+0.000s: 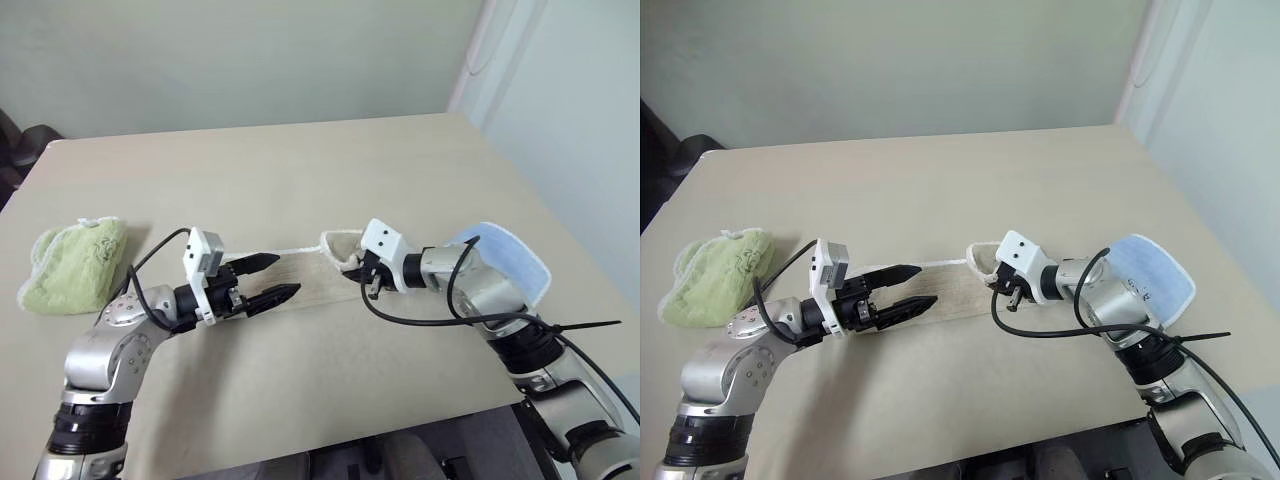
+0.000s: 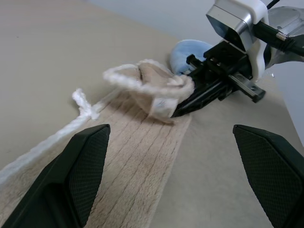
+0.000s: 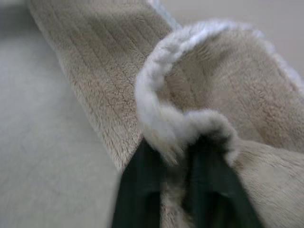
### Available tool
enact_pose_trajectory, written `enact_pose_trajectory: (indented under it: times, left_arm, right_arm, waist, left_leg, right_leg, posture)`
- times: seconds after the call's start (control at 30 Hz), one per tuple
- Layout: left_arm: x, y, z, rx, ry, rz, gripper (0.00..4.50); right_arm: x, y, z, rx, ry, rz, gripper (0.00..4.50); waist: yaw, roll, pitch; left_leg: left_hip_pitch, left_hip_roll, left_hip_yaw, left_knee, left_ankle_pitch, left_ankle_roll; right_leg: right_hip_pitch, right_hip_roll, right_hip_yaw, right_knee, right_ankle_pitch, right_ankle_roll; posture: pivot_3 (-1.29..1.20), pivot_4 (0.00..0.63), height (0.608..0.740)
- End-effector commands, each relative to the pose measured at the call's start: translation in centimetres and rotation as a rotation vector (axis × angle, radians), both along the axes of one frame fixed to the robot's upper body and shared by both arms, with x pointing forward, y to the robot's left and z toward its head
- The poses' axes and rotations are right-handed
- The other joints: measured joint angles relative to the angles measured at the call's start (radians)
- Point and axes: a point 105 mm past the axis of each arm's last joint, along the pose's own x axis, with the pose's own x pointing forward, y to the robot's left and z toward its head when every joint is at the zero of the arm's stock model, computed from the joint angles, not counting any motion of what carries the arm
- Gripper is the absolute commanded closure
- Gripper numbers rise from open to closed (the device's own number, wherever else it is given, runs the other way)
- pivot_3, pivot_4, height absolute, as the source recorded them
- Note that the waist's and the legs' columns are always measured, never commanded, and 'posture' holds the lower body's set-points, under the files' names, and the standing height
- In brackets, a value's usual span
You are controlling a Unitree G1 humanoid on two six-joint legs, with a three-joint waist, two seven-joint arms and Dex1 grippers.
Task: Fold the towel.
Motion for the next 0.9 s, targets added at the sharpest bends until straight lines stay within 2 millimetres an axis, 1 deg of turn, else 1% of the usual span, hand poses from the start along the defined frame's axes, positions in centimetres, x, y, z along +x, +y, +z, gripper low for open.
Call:
enact_pose_trajectory:
  times: [0.03,0.2,0.27,0.37,0.43,0.53,0.6,0.7,0.77,0.83,0.9]
  left_arm:
    - [0.0,-0.1,0.9,0.0,-0.052,-0.013,0.0]
    - [0.0,0.0,0.8,-0.002,-0.05,-0.004,0.0]
    - [0.0,0.0,0.8,-0.003,-0.05,-0.001,0.0]
    - [-0.1,0.1,0.8,-0.004,-0.05,0.004,0.0]
    - [-0.2,0.3,0.7,-0.004,-0.05,0.01,0.0]
    - [-0.4,0.6,0.6,-0.004,-0.047,0.021,0.0]
    - [-0.5,0.7,0.5,-0.004,-0.044,0.025,0.0]
    - [-0.5,0.7,0.4,-0.005,-0.041,0.026,0.0]
    - [-0.4,0.5,0.3,-0.006,-0.038,0.023,0.0]
    - [-0.1,0.3,0.3,-0.008,-0.037,0.016,0.0]
    - [0.1,0.2,0.3,-0.01,-0.039,0.01,0.0]
  right_arm:
    - [0.3,0.1,1.6,0.039,-0.035,-0.003,2.43]
    - [-0.3,0.2,2.2,0.064,-0.033,0.023,0.6]
    - [-0.6,0.1,3.0,0.093,-0.032,0.031,0.04]
    - [-1.5,-0.5,4.2,0.126,-0.026,0.052,0.04]
    - [-2.2,-1.3,5.5,0.177,-0.018,0.062,0.04]
    - [-2.6,-3.2,7.4,0.254,-0.017,0.027,0.04]
    - [-2.1,-4.9,7.9,0.276,-0.004,-0.06,0.04]
    - [-1.2,-7.4,7.4,0.317,0.085,-0.216,0.04]
    - [-1.0,-8.1,6.6,0.357,0.17,-0.29,0.04]
    - [-0.8,-8.4,5.3,0.402,0.266,-0.357,0.04]
    - [-0.4,-8.6,4.3,0.456,0.35,-0.432,0.43]
  waist:
    - [0.0,0.0,0.0]
    - [0.002,0.0,0.0]
    - [0.002,0.0,0.0]
    - [0.002,0.0,0.0]
    - [0.004,0.0,0.0]
    - [0.004,0.0,0.0]
    - [0.004,0.0,0.0]
    - [0.004,0.0,0.0]
    - [0.003,0.0,0.0]
    - [0.003,0.0,0.0]
    - [0.001,0.0,0.0]
  left_leg:
    - [0.0,0.0,0.0,0.0,0.0,0.0]
    - [0.0,0.0,0.0,0.0,0.0,0.0]
    - [0.0,0.0,0.0,0.0,0.0,0.0]
    - [0.0,0.0,0.0,0.0,0.0,0.0]
    - [0.0,0.0,0.0,0.0,0.0,0.0]
    - [-0.001,-0.001,0.0,0.0,0.0,0.0]
    - [-0.001,-0.001,0.0,0.0,0.0,-0.001]
    - [0.0,-0.001,0.0,0.0,0.0,-0.002]
    - [0.0,-0.001,0.0,0.0,-0.001,-0.005]
    - [0.0,0.0,0.0,0.0,0.0,-0.004]
    - [0.0,0.0,0.0,0.0,0.001,-0.004]
  right_leg:
    - [0.0,0.0,0.0,0.0,0.0,0.0]
    - [0.0,0.0,0.0,0.0,0.0,0.0]
    - [0.0,0.0,0.0,0.0,0.0,0.0]
    - [0.0,0.0,0.0,0.0,0.0,0.0]
    - [0.0,0.0,0.0,0.0,0.0,0.0]
    - [0.0,0.0,0.0,0.0,0.0,0.0]
    - [0.001,0.0,0.0,0.0,0.0,0.0]
    - [0.001,0.0,0.0,0.0,0.0,0.0]
    - [0.001,0.0,0.0,0.0,-0.001,0.0]
    - [0.001,0.001,0.0,0.0,-0.001,0.0]
    - [0.001,0.001,0.0,0.0,-0.001,0.0]
  posture:
    - [0.0,0.15,0.74]
    - [0.0,0.15,0.74]
    - [0.0,0.15,0.74]
    - [0.0,0.15,0.74]
    - [0.0,0.15,0.74]
    - [0.0,0.15,0.74]
    - [0.0,0.15,0.74]
    - [0.0,0.15,0.74]
    - [0.0,0.15,0.74]
    - [0.0,0.15,0.74]
    - [0.0,0.15,0.74]
